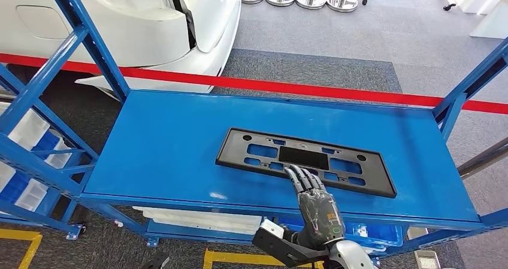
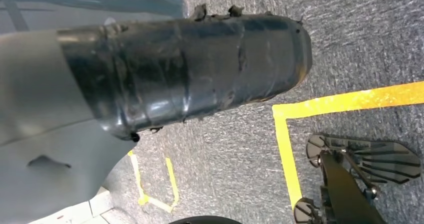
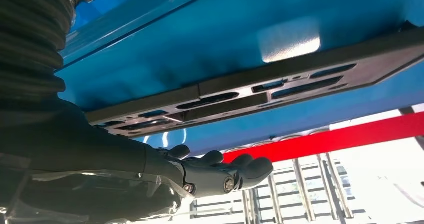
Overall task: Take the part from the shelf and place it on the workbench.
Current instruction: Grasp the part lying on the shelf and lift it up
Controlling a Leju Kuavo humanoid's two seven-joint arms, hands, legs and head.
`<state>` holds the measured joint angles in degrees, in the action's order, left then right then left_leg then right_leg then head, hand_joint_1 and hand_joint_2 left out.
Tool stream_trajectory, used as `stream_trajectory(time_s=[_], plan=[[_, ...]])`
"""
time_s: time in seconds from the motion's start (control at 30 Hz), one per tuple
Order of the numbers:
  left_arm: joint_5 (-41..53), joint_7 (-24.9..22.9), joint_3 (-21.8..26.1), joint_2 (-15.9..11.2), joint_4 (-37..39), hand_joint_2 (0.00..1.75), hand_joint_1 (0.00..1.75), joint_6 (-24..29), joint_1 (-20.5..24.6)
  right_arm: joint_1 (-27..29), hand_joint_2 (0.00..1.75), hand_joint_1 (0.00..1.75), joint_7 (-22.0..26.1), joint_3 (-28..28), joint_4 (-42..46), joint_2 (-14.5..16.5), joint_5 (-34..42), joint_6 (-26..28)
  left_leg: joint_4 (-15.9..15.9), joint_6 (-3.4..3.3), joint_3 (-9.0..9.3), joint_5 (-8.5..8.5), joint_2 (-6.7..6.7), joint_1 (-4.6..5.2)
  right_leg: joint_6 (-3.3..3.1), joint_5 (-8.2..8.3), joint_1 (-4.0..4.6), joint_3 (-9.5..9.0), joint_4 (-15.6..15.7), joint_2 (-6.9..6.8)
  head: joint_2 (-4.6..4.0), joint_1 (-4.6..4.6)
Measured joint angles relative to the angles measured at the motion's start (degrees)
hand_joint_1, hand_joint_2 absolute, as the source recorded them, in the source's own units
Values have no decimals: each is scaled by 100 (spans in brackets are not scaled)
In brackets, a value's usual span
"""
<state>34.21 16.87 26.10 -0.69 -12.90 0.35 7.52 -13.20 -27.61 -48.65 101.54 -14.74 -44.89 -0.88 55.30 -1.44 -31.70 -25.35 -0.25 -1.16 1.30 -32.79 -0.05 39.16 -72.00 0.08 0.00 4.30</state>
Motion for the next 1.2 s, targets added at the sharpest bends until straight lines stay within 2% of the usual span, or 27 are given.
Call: stream_trajectory(time_s=[0.03, 0.1, 0.13, 0.17, 0.27, 0.3, 0.33, 0.37, 0.43, 0.47, 0.5, 0.53, 0.6, 0.63, 0.67, 0.77, 0.8, 0.83, 0.87, 0.93, 0.97, 1.0, 1.03, 1.1, 1.13, 1.17, 1.2], plan=[[-1, -2, -1, 2, 0, 0, 0, 0, 2, -11, 175, 0, 14, -16, -20, 21, 3, -4, 0, 2, 7, 0, -3, 1, -23, 181, 0, -138, 287, 0, 0, -1], [-4, -9, -2, 3, 0, 0, 0, 0, 14, -49, 175, 0, 29, -44, -52, 58, 8, -9, 2, 21, 20, -1, -10, 13, -98, 556, 15, -575, 1166, 0, 0, -2], [-8, -14, -3, 3, 0, 0, 0, 0, 22, -69, 175, 0, 32, -58, -63, 79, 7, -13, 3, 46, 19, 0, -11, 21, -132, 652, 25, -734, 1497, -2, 0, 2], [-13, -19, -4, 3, 0, 0, 0, 1, 28, -82, 175, 0, 34, -73, -72, 97, 5, -19, 0, 76, 14, 3, -10, 26, -158, 684, 37, -821, 1689, -2, 0, 4], [-30, -23, -4, 3, 0, 0, 0, 9, 38, -89, 175, 0, 35, -105, -105, 132, -1, -43, -23, 181, 29, 2, -2, 23, -230, 705, 33, -873, 1816, -2, 0, 8], [-34, -23, -4, 3, 0, 0, 0, 14, 40, -89, 175, 0, 35, -111, -113, 139, -1, -48, 48, 207, 9, -63, 2, 23, -261, 730, 20, -905, 1858, -7, 0, 15], [-41, -23, -4, -2, 0, 0, 0, 18, 41, -89, 175, 0, 36, -117, -117, 146, -2, -50, 242, 228, -69, -195, 5, 23, -291, 759, 7, -936, 1900, -14, 0, 23], [-46, -23, -4, -13, 1, 0, 0, 20, 40, -87, 175, 0, 36, -123, -122, 151, -2, -50, 568, 241, -211, -381, 8, 21, -309, 777, 2, -955, 1919, -21, 0, 31], [-62, -23, -4, -53, 4, 0, 0, 19, 25, -78, 175, 0, 36, -139, -139, 156, -2, -51, 1380, 264, -590, -735, 9, 18, -329, 785, 5, -950, 1916, -23, 0, 36], [-71, -22, -4, -73, 7, 0, 0, 17, 13, -69, 175, 0, 33, -146, -151, 156, -2, -52, 1639, 274, -719, -790, 10, 15, -330, 780, 7, -949, 1909, -20, 0, 36], [-83, -20, -4, -89, 8, 0, 0, 19, 3, -58, 175, 0, 22, -154, -159, 155, -2, -52, 1679, 283, -749, -730, 10, 10, -328, 772, 7, -950, 1900, -16, 0, 36], [-96, -17, -4, -97, 9, 0, 0, 21, -3, -46, 175, 0, 0, -161, -164, 154, -2, -54, 1478, 288, -664, -566, 12, 0, -320, 761, 5, -953, 1886, -9, 0, 37], [-129, -7, -4, -104, 9, 0, 0, 30, -3, -18, 175, 0, -91, -167, -164, 140, 3, -47, 669, 289, -288, -166, 14, -16, -278, 719, 13, -951, 1832, 6, 0, 37], [-147, 1, -4, -104, 9, 0, 0, 37, -1, 3, 175, 0, -155, -165, -162, 119, 9, -34, 331, 271, -129, -49, 9, -20, -248, 693, 22, -941, 1796, 12, 0, 34], [-167, 11, -4, -104, 9, 0, 0, 47, -5, 34, 175, 0, -226, -159, -154, 88, 19, -13, 128, 245, -37, -3, 2, -17, -218, 672, 31, -929, 1768, 15, 0, 32], [-226, 40, -4, -104, 9, 0, 0, 85, -50, 182, 175, 0, -473, -110, -102, -72, 25, 119, 52, 137, -22, -4, -9, -7, -129, 643, 23, -916, 1748, 16, 0, 31], [-244, 44, -4, -101, 9, 0, 0, 94, -65, 237, 175, 0, -559, -88, -77, -146, 13, 185, 47, 100, -24, 5, -7, -13, -92, 583, 17, -888, 1676, 13, 0, 26], [-262, 43, -4, -89, 9, 0, 0, 99, -74, 292, 175, 0, -642, -64, -50, -223, -5, 256, 40, 68, -28, 15, -4, -23, -56, 458, 12, -804, 1485, 11, 0, 18], [-283, 36, -4, -72, 9, 0, 0, 104, -76, 347, 175, 0, -719, -40, -23, -302, -31, 331, 36, 43, -35, 22, -1, -30, -23, 274, 7, -660, 1165, 9, 0, 11], [-314, 14, -3, -23, 9, 0, 0, 109, -80, 471, 175, 0, -855, 18, 12, -451, -90, 474, 36, 20, -51, 25, 0, -27, 18, -118, 0, -257, 316, 6, 0, 2], [-327, 5, -3, -6, 9, 0, 0, 110, -85, 533, 175, 0, -906, 44, 24, -522, -117, 526, 36, 17, -56, 25, 0, -24, 24, -209, -2, -109, 19, 7, 0, 2], [-333, 1, -2, 7, 9, 0, 0, 108, -90, 588, 175, 0, -940, 67, 37, -592, -135, 560, 36, 16, -58, 26, 0, -21, 17, -183, -2, -60, -61, 6, 0, 2], [-335, 1, -2, 12, 9, 0, 0, 107, -93, 628, 175, 0, -958, 86, 54, -655, -145, 576, 36, 16, -55, 26, -2, -17, -3, -45, -1, -136, 115, 6, 0, 1], [-337, 1, -2, 14, 9, 0, 0, 103, -92, 666, 175, 0, -973, 128, 99, -757, -156, 586, 37, 22, -44, 28, -5, -10, -81, 369, 10, -548, 967, 6, 0, 1], [-338, 1, -2, 14, 9, 0, 0, 102, -89, 671, 175, 0, -976, 150, 123, -788, -160, 586, 40, 36, -41, 26, -6, 1, -116, 522, 21, -741, 1367, 4, 0, 3], [-338, -1, -2, 14, 9, 0, 0, 102, -86, 673, 175, 0, -976, 167, 147, -814, -163, 586, 41, 58, -40, 28, -4, 7, -143, 609, 34, -867, 1630, 3, 0, 5], [-338, -3, -2, 14, 9, 0, 0, 102, -85, 677, 175, 0, -976, 180, 169, -837, -164, 586, 37, 88, -40, 31, -2, 10, -162, 637, 48, -918, 1751, 2, 0, 5]])
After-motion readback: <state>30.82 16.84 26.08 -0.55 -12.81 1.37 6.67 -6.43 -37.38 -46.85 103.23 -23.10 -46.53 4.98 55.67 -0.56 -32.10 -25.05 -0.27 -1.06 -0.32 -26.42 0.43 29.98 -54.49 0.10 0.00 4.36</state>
